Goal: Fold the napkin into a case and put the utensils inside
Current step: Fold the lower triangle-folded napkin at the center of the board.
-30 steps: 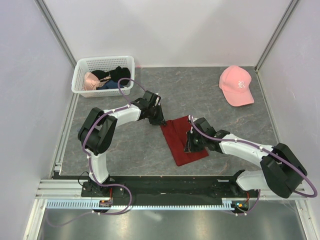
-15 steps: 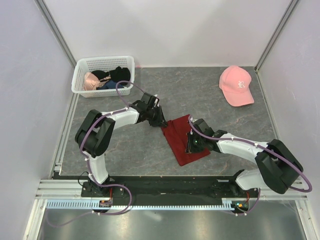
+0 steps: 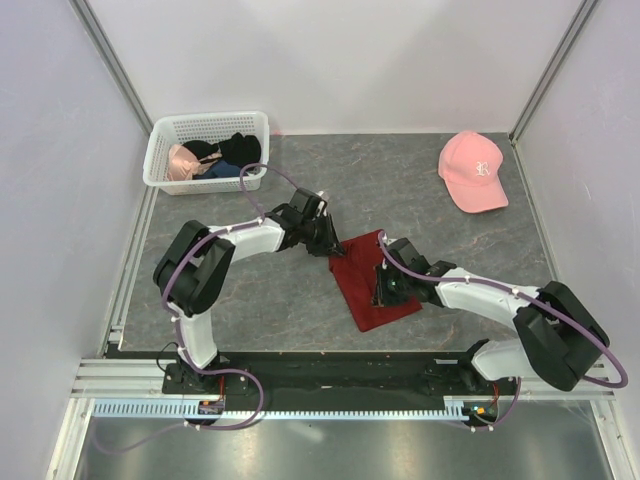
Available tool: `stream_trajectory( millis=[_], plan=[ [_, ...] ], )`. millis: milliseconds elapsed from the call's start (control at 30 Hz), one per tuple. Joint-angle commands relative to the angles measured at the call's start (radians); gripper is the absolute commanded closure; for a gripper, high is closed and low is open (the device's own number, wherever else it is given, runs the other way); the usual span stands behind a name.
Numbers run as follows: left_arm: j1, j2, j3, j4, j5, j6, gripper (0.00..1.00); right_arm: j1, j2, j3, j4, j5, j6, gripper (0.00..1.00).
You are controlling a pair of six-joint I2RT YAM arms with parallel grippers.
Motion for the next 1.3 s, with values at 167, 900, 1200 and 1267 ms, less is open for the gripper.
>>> stream_trajectory(
  millis=[167,900,1200,1267],
  plan=[
    [0.016,0.078,0.053,0.042,-0.053,-0.048,0.79,0.002,-0.064,0.055,-0.097,0.105,-0.050,1.00],
    [0.026,0.067,0.012,0.099,-0.050,-0.055,0.77,0.013,-0.115,0.150,-0.140,-0.001,-0.076,0.50],
    [0.027,0.071,0.021,0.099,-0.045,-0.054,0.77,0.013,-0.018,0.014,0.124,-0.205,0.007,0.77],
    [0.027,0.078,0.023,0.099,-0.042,-0.054,0.77,0.011,0.005,-0.043,0.187,-0.219,0.025,0.78]
  ],
)
